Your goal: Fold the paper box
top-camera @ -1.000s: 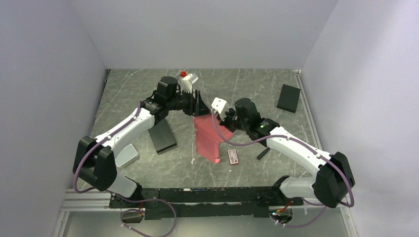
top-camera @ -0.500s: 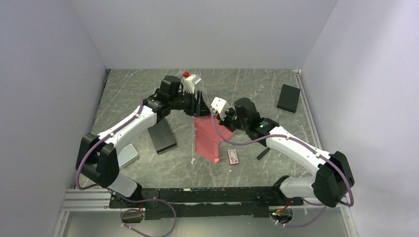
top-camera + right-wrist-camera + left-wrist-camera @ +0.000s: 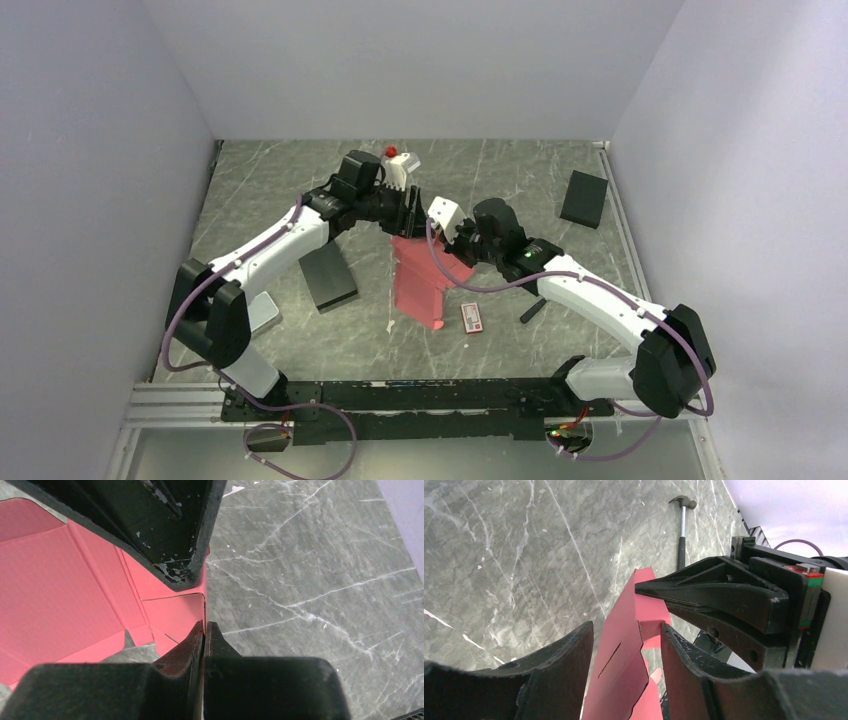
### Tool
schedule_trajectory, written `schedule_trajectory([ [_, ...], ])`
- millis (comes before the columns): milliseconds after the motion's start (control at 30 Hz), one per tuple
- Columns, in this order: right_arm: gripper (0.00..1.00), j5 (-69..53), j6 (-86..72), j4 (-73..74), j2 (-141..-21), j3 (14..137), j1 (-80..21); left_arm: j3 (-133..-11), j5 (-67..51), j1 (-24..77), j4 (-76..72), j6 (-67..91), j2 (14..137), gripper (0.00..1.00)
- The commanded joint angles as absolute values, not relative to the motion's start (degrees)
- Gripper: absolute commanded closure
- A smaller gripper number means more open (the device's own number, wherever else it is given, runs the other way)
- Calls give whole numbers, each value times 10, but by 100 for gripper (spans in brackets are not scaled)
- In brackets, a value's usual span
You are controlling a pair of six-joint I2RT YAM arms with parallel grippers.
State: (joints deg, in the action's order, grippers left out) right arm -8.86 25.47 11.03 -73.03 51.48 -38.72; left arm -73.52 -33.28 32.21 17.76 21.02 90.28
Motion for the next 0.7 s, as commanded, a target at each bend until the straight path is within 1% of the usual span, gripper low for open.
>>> schedule_trajectory([
  [0,100,-84,246,98,-726,543,-389,-769,-310,333,202,186,915,45],
  [400,100,-81,243,97,-726,544,-389,-772,-314,335,212,181,921,55],
  [667,100,-84,238,98,-730,547,-389,-779,-324,336,207,188,934,55],
])
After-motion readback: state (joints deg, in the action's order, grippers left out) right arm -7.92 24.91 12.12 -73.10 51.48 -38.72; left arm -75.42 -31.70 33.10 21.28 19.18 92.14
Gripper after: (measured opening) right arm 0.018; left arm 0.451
